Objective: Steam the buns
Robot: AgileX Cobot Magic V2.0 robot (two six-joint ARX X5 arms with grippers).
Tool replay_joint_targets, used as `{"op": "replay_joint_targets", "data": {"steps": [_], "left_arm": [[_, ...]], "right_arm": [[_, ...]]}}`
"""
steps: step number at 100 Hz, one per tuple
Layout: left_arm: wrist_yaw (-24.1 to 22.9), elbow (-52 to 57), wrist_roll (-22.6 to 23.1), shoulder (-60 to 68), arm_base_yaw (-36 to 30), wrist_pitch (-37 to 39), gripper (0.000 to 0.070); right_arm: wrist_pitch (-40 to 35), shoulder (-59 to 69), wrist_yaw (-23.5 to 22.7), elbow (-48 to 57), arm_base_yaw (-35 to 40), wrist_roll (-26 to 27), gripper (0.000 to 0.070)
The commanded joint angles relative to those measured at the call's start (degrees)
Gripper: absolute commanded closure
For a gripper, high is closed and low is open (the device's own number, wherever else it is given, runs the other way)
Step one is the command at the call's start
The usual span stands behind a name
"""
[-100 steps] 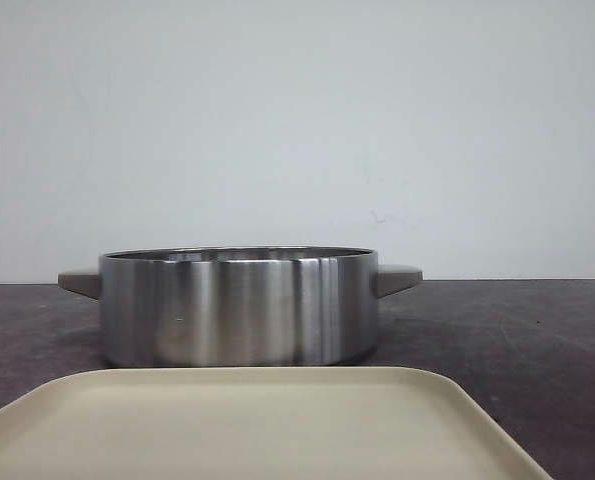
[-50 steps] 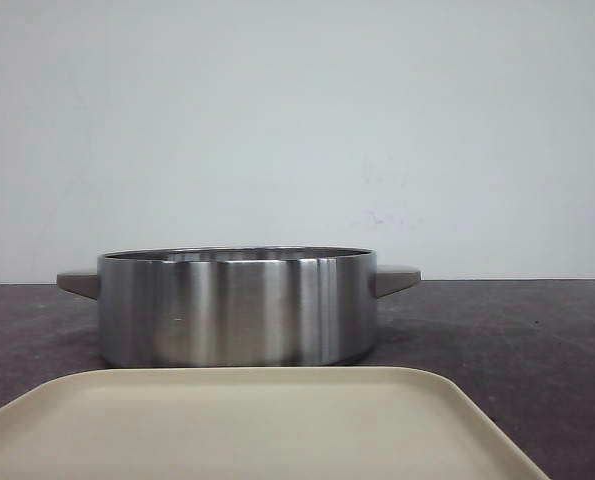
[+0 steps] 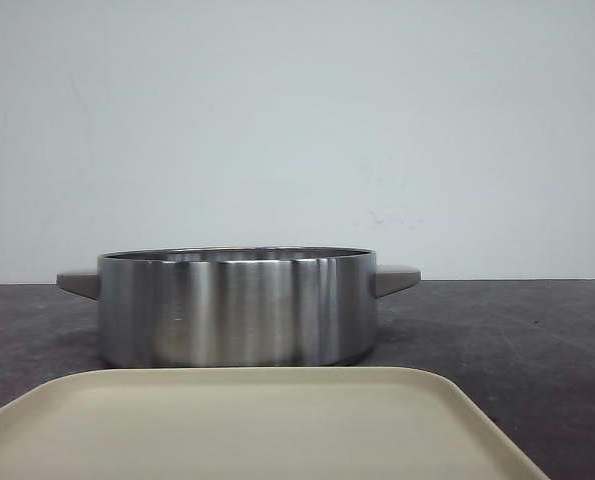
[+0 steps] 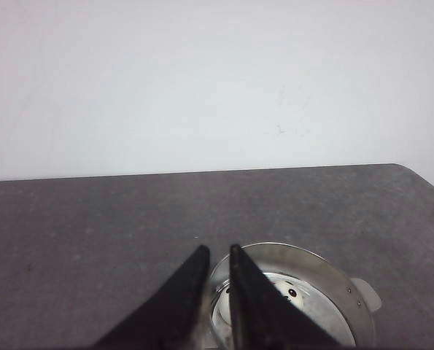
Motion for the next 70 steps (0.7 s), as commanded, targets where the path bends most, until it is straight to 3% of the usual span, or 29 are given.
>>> {"op": "replay_joint_targets", "data": {"steps": [1,28,70], "left_arm": [[0.07,0.72,0.35,0.11,-0.31,0.55,0.07],[0.07,0.72,0.35,0.11,-0.28,0.52,0.07],[0.07,0.74,0.35,0.11,-0.31,0.5,0.07]], "right_arm": [[0.9,-2.12,-1.75,-1.66,0.07,1.49,0.0693],[-11.61,-3.93,-7.28,-2.12,0.0,-0.04,0.0693],[-10.21,-3.93,-7.8,-2.12,-0.2,0.13,0.0693]]}}
